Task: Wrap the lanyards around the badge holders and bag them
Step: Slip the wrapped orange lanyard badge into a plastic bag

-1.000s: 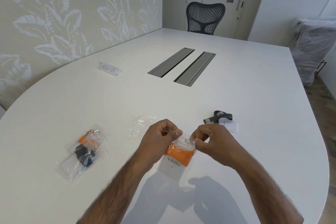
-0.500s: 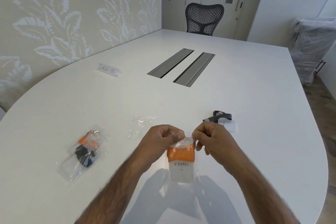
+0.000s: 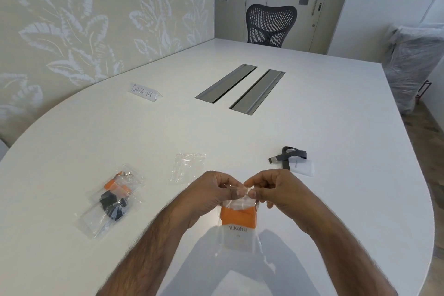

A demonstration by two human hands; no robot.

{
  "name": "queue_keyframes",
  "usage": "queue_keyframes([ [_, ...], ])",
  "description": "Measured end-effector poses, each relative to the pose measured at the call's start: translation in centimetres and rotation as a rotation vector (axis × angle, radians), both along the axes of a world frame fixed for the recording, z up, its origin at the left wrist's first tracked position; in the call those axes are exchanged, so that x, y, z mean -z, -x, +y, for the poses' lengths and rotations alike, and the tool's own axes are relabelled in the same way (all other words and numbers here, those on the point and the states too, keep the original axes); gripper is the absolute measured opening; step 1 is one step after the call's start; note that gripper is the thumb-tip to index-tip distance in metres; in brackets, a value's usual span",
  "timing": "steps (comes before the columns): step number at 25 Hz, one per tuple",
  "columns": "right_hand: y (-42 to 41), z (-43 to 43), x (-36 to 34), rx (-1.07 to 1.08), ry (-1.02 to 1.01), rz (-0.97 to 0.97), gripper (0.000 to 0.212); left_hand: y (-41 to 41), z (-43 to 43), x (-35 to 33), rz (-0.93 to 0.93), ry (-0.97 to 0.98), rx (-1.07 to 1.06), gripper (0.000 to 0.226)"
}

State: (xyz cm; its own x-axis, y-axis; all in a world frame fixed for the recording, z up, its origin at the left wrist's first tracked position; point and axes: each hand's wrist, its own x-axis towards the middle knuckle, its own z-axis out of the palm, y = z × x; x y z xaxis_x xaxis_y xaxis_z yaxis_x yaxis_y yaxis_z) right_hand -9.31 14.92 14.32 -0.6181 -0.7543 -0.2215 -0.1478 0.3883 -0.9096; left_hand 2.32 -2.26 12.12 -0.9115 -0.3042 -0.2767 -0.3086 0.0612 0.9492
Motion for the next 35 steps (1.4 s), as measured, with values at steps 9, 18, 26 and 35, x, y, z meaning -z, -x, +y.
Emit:
queue_keyframes([
  [9,0.0,0.1,-0.2,-0.053,0.021,0.032,0.014,-0.8,-1.6,-0.4,-0.138,0.145,0.173,0.024],
  [18,-0.3,-0.9,0.3,-0.09,-0.153,0.151,0.005,-0.3,-0.5,-0.1,-0.037,0.332,0.027,0.009],
  [26,-0.3,-0.7,0.2,-0.06,-0.106,0.064,0.009,-0.3,0.1,-0.1,0.024,0.472,0.018,0.011],
  [35,-0.7,-0.9,-0.1,-0.021,-0.003,-0.01,0.01,-0.5,-1.6,-2.0,0.058,0.557,0.093,0.015],
])
